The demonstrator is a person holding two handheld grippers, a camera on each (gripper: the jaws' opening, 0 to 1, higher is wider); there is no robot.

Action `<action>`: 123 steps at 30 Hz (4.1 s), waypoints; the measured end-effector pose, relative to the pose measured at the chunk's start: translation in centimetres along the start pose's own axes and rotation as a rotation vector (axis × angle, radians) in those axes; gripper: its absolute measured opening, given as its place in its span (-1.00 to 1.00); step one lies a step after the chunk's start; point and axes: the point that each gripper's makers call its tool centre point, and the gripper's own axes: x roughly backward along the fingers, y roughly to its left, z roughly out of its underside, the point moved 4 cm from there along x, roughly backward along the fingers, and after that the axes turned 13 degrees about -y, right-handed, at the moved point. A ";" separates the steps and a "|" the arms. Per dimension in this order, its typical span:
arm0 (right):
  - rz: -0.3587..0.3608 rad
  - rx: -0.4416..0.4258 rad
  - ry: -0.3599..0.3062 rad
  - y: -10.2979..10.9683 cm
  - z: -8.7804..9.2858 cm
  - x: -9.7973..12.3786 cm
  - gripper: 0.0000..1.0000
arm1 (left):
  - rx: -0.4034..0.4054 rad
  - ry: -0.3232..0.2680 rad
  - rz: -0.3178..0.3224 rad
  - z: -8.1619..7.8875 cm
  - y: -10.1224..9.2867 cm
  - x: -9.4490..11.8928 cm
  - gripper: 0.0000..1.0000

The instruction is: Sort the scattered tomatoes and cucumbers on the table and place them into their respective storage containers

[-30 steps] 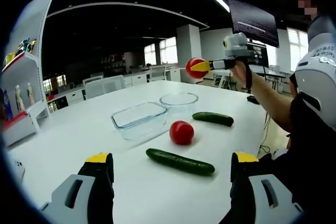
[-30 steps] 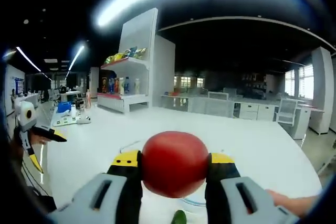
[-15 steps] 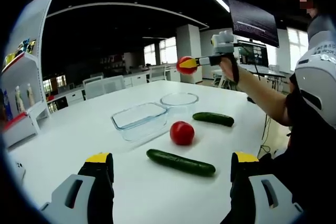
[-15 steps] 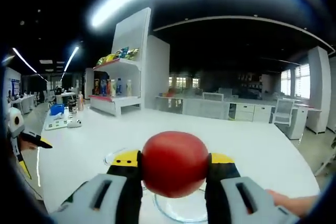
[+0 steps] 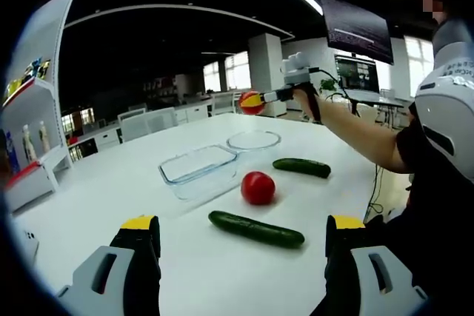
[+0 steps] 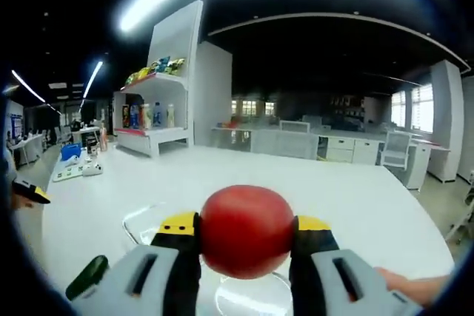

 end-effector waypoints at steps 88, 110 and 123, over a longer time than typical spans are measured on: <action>0.043 0.051 0.228 -1.0 13.1 -2.4 -0.03 | 0.003 -0.006 0.003 0.5 -0.3 0.6 0.85; 0.060 0.022 0.075 -1.4 9.9 0.0 0.35 | -0.001 -0.016 -0.004 0.2 -0.3 0.7 0.86; 0.054 0.016 -0.032 -0.3 7.1 4.1 0.79 | 0.003 -0.017 0.004 0.3 -0.6 0.4 0.86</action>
